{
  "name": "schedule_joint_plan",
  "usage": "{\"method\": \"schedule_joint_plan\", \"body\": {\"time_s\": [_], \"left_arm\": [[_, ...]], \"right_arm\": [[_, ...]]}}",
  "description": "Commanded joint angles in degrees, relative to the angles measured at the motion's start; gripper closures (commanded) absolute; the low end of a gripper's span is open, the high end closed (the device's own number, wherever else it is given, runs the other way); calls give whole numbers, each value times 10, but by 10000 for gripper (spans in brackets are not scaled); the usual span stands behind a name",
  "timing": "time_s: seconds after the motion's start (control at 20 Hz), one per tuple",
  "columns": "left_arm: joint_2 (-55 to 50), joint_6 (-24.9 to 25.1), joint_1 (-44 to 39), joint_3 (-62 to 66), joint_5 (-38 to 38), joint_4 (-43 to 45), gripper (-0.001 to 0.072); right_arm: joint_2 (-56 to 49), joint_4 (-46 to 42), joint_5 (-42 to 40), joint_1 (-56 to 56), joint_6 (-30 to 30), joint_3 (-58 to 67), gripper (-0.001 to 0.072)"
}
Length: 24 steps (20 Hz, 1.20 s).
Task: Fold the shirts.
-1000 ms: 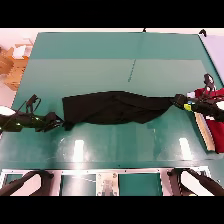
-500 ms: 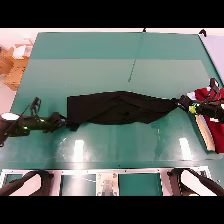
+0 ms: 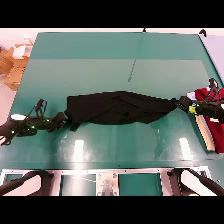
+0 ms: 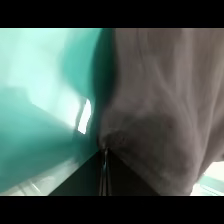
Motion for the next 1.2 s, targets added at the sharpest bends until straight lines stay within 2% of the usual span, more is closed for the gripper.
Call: {"method": "schedule_joint_plan", "body": {"time_s": [0.0,0.2,0.4,0.55,0.75,0.95,1.05,1.15], "left_arm": [[8,2,-1,50,-22,-9,684],[59,-19,-1,191,-72,-8,684],[128,-28,-1,410,-75,-9,684],[140,-51,-1,583,-97,-8,684],[140,-62,-1,796,-108,-5,684],[146,-76,-1,961,-107,-1,684],[171,-82,-1,961,-92,53,684],[196,-125,-1,942,-102,167,684]], "right_arm": [[0,1,4,0,0,4,693],[1,56,87,-1,0,106,694],[1,121,177,-1,0,336,693],[2,142,219,-2,24,507,693],[30,143,220,-12,32,685,693],[94,132,187,-53,41,772,693],[130,93,174,-58,41,772,693],[148,73,193,-58,42,772,693]]}}
